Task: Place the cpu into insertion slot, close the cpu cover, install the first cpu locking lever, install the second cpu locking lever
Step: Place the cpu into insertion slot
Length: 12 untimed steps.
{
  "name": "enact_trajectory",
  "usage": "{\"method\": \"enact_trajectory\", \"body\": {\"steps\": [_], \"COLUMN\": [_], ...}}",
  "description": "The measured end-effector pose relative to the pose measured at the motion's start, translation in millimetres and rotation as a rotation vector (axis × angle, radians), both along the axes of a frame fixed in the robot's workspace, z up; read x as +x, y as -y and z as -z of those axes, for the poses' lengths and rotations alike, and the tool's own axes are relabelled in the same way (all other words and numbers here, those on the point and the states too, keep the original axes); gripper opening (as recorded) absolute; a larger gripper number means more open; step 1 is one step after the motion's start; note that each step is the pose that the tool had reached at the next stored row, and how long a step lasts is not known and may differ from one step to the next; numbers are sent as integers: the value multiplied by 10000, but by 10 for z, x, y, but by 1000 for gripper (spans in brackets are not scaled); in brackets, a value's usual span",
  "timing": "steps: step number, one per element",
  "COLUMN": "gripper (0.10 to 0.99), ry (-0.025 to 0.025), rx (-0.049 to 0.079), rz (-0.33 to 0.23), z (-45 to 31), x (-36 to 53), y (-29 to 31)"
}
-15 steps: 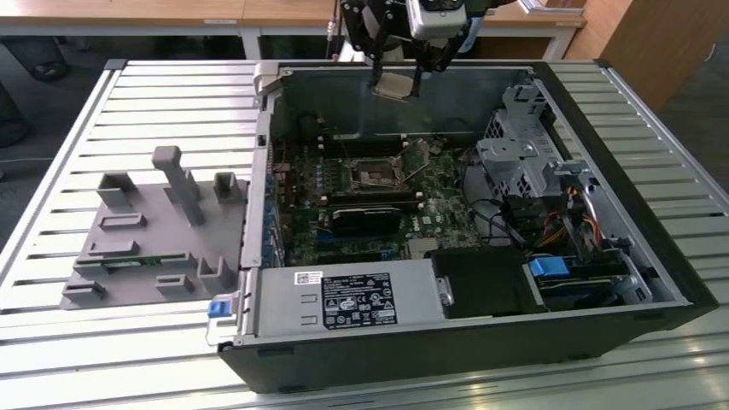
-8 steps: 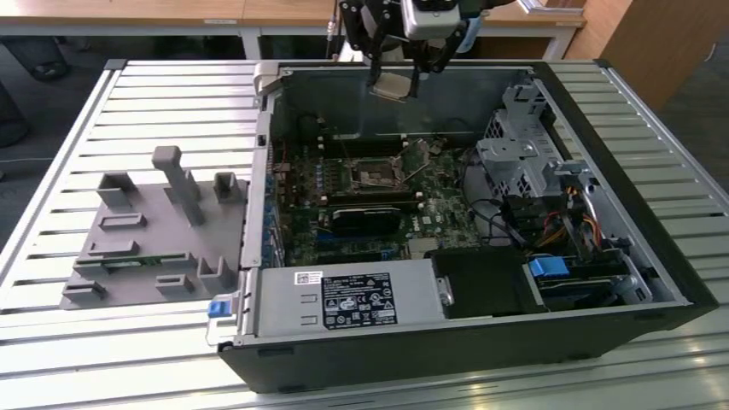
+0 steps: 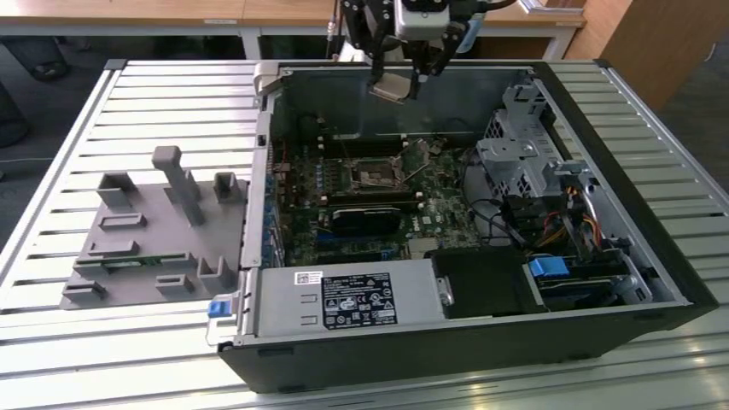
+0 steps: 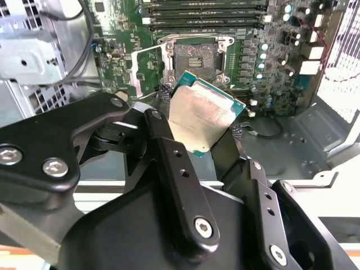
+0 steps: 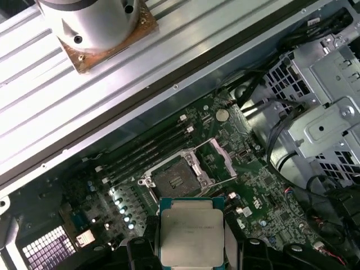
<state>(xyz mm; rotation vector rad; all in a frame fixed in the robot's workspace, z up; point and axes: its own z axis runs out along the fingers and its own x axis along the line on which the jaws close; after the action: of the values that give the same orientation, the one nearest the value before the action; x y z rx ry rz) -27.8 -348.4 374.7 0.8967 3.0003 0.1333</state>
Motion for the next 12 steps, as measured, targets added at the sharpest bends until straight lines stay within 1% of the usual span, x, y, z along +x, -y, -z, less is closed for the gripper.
{"method": "enact_trajectory", "body": {"steps": [12], "gripper": [541], "ry": [0], "rx": [-98], "rz": [1441], "z": [19], "x": [0], "y": [0]}}
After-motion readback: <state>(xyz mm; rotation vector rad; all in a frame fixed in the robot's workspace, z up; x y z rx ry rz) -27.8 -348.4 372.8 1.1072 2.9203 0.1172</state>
